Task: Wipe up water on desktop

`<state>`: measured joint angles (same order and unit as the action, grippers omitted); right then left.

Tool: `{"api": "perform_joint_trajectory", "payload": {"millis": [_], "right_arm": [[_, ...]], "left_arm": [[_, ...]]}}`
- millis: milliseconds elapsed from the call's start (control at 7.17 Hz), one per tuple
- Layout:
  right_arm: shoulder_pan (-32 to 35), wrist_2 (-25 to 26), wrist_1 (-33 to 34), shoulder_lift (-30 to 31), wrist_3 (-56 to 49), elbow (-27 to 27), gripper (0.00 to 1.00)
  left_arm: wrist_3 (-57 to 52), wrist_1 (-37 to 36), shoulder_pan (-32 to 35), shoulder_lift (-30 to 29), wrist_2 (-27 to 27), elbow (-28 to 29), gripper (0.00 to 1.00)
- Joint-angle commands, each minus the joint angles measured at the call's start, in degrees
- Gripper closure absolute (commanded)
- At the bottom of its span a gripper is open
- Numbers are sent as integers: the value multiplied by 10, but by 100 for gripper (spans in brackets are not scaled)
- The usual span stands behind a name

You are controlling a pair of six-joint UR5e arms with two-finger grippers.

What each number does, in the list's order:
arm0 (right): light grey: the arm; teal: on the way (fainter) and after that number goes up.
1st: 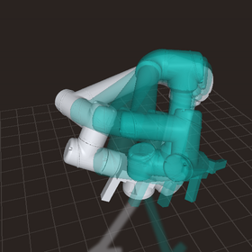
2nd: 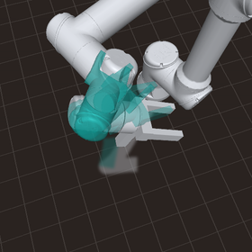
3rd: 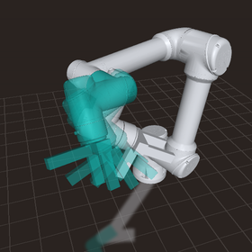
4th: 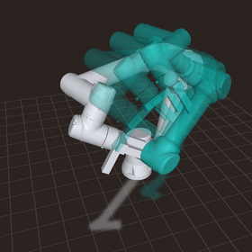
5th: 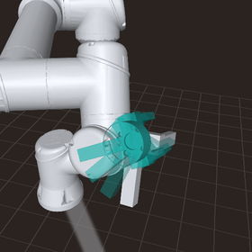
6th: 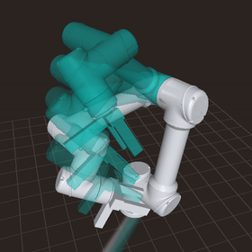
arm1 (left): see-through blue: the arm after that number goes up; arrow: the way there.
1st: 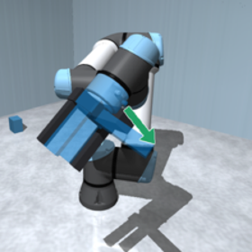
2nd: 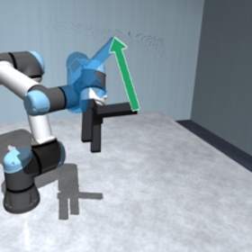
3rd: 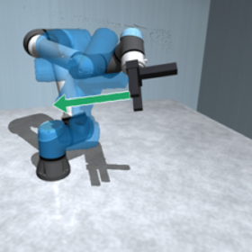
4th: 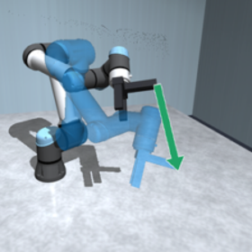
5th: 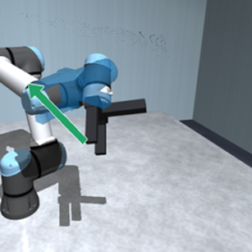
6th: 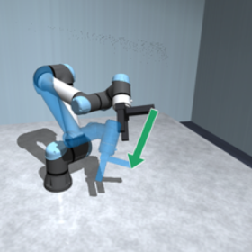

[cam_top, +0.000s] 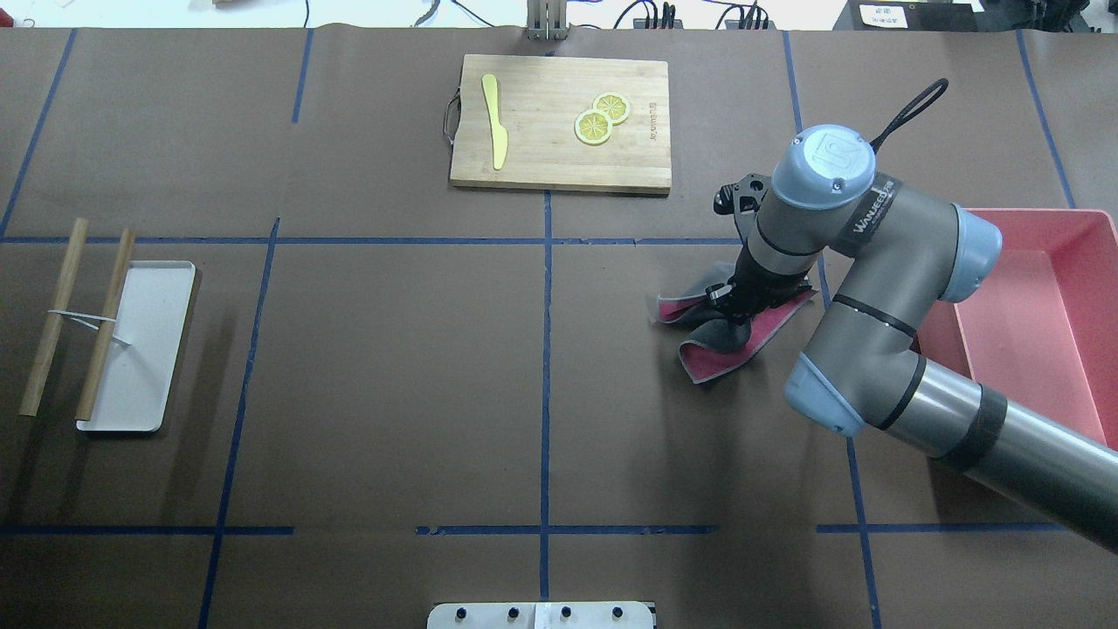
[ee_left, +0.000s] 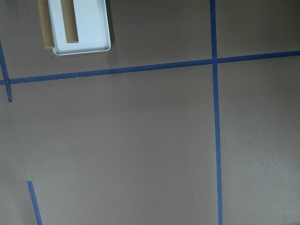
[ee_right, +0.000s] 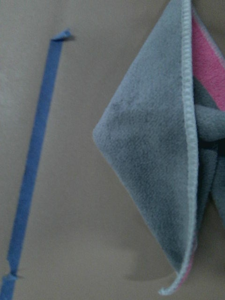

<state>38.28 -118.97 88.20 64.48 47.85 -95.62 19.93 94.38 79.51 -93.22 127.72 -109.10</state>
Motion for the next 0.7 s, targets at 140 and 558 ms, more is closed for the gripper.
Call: {"api": "perform_joint_trajectory", "payload": {"millis": [140, 558], "right_arm": [[-88, -1, 1, 28, 99, -71, 100], [-130, -3, 1, 47, 139, -111, 99]], "left_arm": [[-3, 0, 6, 1, 0, 4, 0], [-4, 0, 16, 1, 0, 4, 0]]}}
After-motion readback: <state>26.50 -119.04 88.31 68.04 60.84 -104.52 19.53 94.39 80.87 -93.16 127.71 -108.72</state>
